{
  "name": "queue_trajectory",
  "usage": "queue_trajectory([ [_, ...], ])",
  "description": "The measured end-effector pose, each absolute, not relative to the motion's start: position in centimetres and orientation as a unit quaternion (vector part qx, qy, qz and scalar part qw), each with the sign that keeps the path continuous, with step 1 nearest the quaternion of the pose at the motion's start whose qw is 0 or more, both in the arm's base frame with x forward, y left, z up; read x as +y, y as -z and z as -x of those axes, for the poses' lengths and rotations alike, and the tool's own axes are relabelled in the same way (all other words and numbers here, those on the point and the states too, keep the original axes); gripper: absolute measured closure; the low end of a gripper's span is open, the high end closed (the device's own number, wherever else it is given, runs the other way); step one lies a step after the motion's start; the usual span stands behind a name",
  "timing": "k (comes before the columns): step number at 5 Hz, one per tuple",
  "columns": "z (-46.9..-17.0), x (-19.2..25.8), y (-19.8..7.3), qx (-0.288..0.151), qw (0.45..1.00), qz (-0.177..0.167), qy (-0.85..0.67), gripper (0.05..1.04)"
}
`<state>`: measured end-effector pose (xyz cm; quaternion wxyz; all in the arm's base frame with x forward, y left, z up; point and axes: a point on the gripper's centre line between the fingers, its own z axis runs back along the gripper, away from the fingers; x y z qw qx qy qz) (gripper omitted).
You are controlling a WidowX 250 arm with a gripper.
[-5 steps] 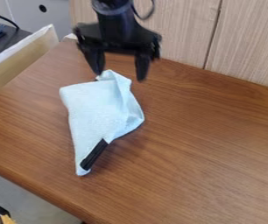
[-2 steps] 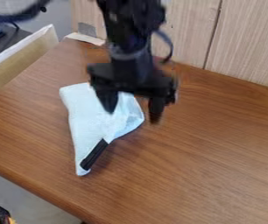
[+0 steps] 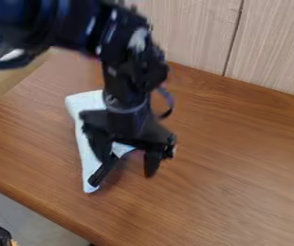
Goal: Move cloth to the top left
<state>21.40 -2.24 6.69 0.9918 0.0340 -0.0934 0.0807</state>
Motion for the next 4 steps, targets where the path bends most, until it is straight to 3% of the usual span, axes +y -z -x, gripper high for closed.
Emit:
queue_trajectory([
  [1,-21.3,-1.2,-5.8,-0.08,0.991,-0.045,-0.096,0.136],
  [3,-21.4,-0.5,-4.7,-0.067,0.989,-0.063,-0.116,0.718],
  [4,-21.4,-0.3,-4.5,-0.063,0.989,-0.068,-0.119,0.915],
])
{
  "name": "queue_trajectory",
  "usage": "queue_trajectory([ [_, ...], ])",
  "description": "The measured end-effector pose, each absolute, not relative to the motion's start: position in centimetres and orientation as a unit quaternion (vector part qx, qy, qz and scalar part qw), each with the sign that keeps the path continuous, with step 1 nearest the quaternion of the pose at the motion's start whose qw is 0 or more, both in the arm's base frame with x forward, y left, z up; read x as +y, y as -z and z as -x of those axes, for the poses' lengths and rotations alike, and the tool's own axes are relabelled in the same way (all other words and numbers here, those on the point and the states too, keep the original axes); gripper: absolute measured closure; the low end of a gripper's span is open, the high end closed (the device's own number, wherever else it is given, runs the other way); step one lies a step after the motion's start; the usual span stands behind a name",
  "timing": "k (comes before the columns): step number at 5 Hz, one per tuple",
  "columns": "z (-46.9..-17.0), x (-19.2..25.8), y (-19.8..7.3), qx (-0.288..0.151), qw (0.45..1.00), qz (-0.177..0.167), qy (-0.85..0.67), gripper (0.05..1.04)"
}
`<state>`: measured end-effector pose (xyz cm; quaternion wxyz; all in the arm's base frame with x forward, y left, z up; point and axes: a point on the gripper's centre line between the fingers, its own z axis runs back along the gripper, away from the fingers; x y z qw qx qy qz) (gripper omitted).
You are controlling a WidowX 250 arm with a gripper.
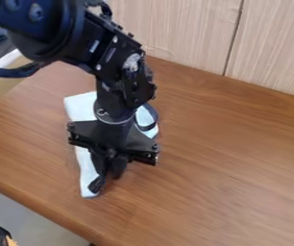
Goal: Move cloth to the top left
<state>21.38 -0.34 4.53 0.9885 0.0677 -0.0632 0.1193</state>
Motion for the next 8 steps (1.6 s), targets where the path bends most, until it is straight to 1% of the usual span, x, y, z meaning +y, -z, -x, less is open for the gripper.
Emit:
queue_trajectory([
  [1,-21.3,-0.6,-4.6,-0.062,0.989,-0.074,-0.109,1.008],
  [2,-21.4,-1.5,-5.0,-0.066,0.991,-0.073,-0.09,1.021],
  [3,-22.0,-2.2,-6.9,-0.094,0.99,-0.066,-0.079,1.021],
  [5,-24.8,-2.0,-11.9,-0.15,0.982,-0.056,-0.096,1.024],
  [7,-28.2,2.2,-16.9,-0.202,0.962,-0.057,-0.173,1.024],
  [8,-29.7,4.7,-17.6,-0.2,0.956,-0.064,-0.204,1.024],
])
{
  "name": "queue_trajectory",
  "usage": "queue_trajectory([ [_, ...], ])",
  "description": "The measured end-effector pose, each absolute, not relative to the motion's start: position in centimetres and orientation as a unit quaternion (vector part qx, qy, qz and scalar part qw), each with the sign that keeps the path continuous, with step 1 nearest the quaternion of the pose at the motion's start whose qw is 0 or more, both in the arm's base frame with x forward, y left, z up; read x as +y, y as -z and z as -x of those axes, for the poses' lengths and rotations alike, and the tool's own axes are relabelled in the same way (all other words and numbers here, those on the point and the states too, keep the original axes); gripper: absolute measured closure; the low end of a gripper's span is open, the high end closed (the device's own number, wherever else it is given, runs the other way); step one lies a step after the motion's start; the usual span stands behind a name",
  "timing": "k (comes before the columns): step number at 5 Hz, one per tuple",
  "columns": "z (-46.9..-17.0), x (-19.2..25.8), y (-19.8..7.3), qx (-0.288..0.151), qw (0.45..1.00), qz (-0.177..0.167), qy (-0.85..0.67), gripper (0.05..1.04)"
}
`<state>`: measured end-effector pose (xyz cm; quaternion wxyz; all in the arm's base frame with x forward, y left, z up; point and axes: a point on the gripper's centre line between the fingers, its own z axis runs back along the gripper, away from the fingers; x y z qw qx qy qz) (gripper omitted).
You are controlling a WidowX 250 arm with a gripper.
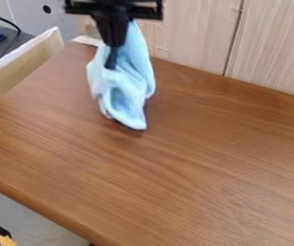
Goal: Move cloth to the top left
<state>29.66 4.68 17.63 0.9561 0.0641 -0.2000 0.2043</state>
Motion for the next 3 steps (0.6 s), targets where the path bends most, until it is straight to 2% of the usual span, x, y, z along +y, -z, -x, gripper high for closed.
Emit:
queue_trajectory([
  [2,-32.0,10.4,-15.9,-0.166,0.944,-0.069,-0.278,1.024],
  [3,-33.4,13.2,-13.4,-0.133,0.935,-0.057,-0.323,1.024],
])
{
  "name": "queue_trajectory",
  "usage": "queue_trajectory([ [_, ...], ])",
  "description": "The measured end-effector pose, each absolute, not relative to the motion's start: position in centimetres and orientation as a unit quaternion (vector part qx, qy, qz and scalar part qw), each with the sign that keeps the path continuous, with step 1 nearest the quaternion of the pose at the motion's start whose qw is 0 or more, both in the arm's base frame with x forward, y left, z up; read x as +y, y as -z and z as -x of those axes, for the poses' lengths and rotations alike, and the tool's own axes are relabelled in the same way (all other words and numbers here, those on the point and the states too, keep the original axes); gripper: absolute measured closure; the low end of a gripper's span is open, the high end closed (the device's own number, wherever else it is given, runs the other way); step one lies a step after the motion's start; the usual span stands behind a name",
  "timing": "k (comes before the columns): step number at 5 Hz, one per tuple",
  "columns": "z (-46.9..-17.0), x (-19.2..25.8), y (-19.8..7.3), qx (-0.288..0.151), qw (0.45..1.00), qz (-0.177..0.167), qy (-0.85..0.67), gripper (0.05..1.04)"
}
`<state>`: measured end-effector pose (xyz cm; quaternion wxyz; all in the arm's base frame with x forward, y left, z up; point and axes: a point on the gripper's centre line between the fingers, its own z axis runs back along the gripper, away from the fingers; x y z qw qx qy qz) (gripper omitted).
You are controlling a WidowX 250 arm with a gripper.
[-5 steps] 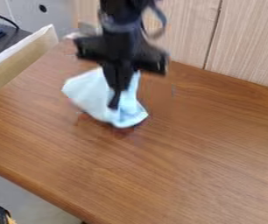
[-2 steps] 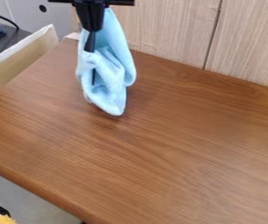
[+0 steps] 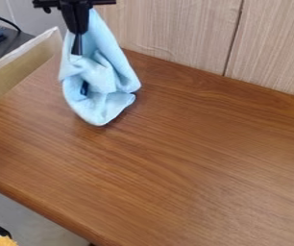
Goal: Move cloth to the top left
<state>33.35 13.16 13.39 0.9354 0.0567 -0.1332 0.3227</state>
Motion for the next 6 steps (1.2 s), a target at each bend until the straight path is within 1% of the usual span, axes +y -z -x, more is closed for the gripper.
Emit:
queue_trajectory([
  [1,-34.0,15.5,-11.2,-0.105,0.927,-0.056,-0.355,1.024],
  [3,-35.0,18.8,-8.9,-0.082,0.91,-0.047,-0.404,1.024],
  [4,-35.3,19.3,-8.4,-0.077,0.909,-0.046,-0.408,1.024],
  [5,-35.1,19.7,-6.7,-0.059,0.907,-0.042,-0.415,1.024],
  [6,-35.0,20.2,-6.1,-0.055,0.902,-0.04,-0.425,1.024],
])
